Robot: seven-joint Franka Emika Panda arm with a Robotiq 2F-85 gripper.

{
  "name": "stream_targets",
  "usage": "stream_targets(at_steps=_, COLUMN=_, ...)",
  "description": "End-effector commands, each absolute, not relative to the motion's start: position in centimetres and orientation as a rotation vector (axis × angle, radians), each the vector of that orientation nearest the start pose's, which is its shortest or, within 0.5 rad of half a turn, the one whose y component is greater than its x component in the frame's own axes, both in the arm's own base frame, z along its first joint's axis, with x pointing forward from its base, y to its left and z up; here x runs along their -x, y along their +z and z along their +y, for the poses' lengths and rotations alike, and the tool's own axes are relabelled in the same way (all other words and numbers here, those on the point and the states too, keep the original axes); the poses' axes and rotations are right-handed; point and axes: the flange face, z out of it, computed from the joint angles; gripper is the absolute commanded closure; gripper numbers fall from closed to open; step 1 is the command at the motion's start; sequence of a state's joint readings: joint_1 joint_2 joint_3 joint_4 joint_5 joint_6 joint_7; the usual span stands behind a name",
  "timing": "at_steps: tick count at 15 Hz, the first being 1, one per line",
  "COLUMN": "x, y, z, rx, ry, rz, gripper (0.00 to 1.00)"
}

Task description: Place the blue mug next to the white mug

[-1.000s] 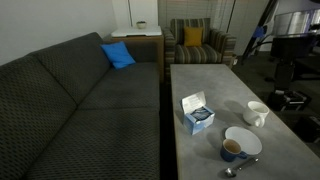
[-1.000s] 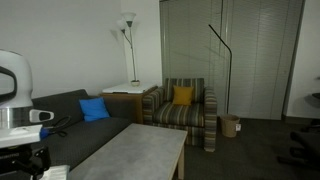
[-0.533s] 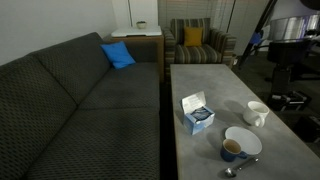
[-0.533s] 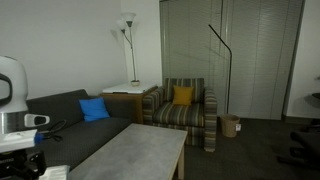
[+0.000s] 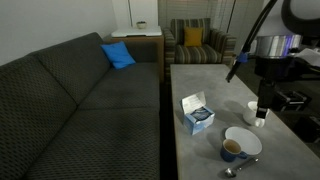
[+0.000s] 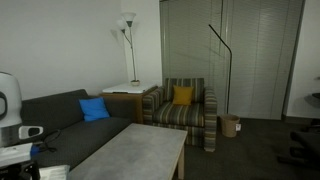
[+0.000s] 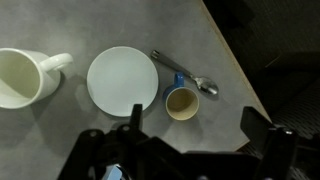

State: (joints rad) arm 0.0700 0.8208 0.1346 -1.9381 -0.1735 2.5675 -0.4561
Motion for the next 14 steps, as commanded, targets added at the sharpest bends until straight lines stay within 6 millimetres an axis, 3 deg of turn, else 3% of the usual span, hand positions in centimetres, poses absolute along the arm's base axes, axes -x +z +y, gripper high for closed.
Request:
stream_targets(at_steps=1, x=-56.94, y=2.98, z=13.59, rx=2.831, ry=0.262, rz=-1.224, gripper=0.00)
stream_targets(at_steps=2, x=-56.44, y=3.67, z=13.12, rx=2.842, ry=0.271, rz=-1.193, gripper=0.00)
stream_targets(at_steps=14, x=-57.03, y=3.01, z=13.78, rx=2.834, ry=0.268, rz=-1.206, gripper=0.00)
